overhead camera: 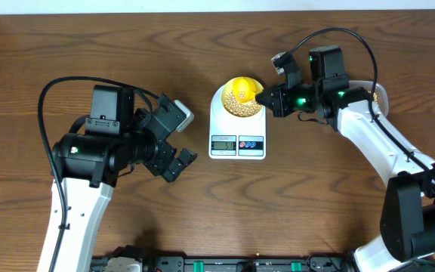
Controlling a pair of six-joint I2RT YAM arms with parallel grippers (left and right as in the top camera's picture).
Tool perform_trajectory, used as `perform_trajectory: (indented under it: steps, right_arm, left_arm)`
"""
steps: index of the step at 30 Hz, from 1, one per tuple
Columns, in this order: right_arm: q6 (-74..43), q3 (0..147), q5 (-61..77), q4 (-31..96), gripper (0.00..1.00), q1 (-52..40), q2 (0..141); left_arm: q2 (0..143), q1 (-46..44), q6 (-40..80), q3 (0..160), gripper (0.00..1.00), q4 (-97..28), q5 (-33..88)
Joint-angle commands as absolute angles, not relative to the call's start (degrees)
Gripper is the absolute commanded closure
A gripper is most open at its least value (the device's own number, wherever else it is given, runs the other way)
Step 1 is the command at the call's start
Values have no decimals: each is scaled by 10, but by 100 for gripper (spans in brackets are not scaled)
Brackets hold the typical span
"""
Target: Scoop item into bowl and weigh 50g on scale
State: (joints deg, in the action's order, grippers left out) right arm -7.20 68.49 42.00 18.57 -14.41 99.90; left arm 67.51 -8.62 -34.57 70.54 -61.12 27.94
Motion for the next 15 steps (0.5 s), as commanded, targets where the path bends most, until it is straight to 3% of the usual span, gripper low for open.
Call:
perform_trajectory:
  steps: [1, 7, 15]
  right_arm:
    - [-118, 698, 433, 184, 99, -142, 988]
    - [-132, 697, 423, 187, 99, -142, 988]
    - [-40, 697, 249, 195, 99, -167, 988]
  left_arm:
    - [674, -84, -349, 703, 0, -612, 276]
    - [674, -84, -349, 703, 0, -612, 276]
    - [674, -84, -349, 703, 0, -612, 276]
